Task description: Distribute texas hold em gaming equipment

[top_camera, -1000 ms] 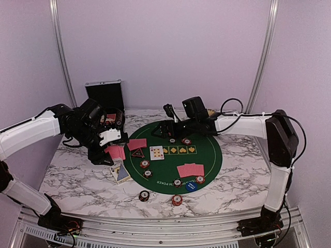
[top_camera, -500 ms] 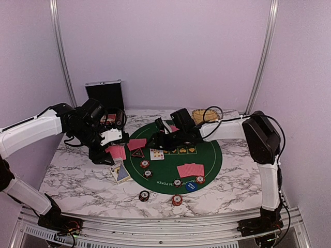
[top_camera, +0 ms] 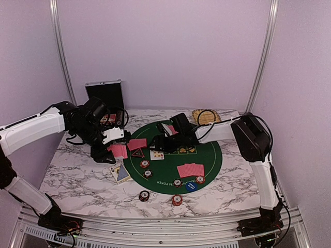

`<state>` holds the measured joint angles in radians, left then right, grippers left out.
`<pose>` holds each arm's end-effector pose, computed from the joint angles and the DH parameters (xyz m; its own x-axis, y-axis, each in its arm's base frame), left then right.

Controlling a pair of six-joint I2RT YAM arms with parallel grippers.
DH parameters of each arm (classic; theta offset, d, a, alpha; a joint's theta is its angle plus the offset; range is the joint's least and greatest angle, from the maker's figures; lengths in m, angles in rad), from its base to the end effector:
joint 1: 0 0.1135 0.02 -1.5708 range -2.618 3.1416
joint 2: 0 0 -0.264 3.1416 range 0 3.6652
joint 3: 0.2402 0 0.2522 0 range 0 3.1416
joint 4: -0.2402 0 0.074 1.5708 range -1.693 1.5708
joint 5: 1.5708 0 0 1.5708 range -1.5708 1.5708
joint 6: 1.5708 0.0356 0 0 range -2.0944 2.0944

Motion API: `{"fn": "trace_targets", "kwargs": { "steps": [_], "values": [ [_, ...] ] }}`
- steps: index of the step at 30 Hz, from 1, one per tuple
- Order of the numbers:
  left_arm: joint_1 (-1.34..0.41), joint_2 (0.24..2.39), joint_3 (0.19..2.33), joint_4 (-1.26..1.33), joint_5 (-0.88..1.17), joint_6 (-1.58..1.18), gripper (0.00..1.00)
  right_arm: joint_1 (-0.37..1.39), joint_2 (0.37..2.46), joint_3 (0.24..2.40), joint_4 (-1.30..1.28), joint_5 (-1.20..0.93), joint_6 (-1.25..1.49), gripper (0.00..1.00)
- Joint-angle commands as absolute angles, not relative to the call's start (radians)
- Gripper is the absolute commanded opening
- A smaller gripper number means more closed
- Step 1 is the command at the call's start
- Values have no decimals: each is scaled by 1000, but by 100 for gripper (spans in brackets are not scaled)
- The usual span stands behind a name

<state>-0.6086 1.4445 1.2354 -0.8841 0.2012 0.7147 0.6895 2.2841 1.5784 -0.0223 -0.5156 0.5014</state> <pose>0.2329 -0.1710 0.2865 -0.1338 0.8759 -0.4635 0.9576 0.2347 0.1672 0.3719 0.3294 0.1301 -0.8527 -0.1611 -0.4969 -0.4876 0.5868 0.6465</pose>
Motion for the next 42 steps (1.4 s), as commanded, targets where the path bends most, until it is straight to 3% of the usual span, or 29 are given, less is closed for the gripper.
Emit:
{"fn": "trace_targets", "kwargs": {
  "steps": [1, 10, 20, 42],
  "values": [
    [-604, 1460, 1274, -897, 215, 728, 0, 658, 2314, 1563, -23, -458, 499, 77],
    [-604, 1464, 1274, -897, 212, 730, 0, 646, 2258, 1508, -82, -388, 436, 75],
    [-600, 1460, 1270, -896, 221, 729, 0, 773, 2276, 1627, -264, 60, 320, 74],
    [-574, 1420, 1244, -897, 231, 738, 0, 887, 2385, 1763, -548, 436, 289, 75]
  ]
}}
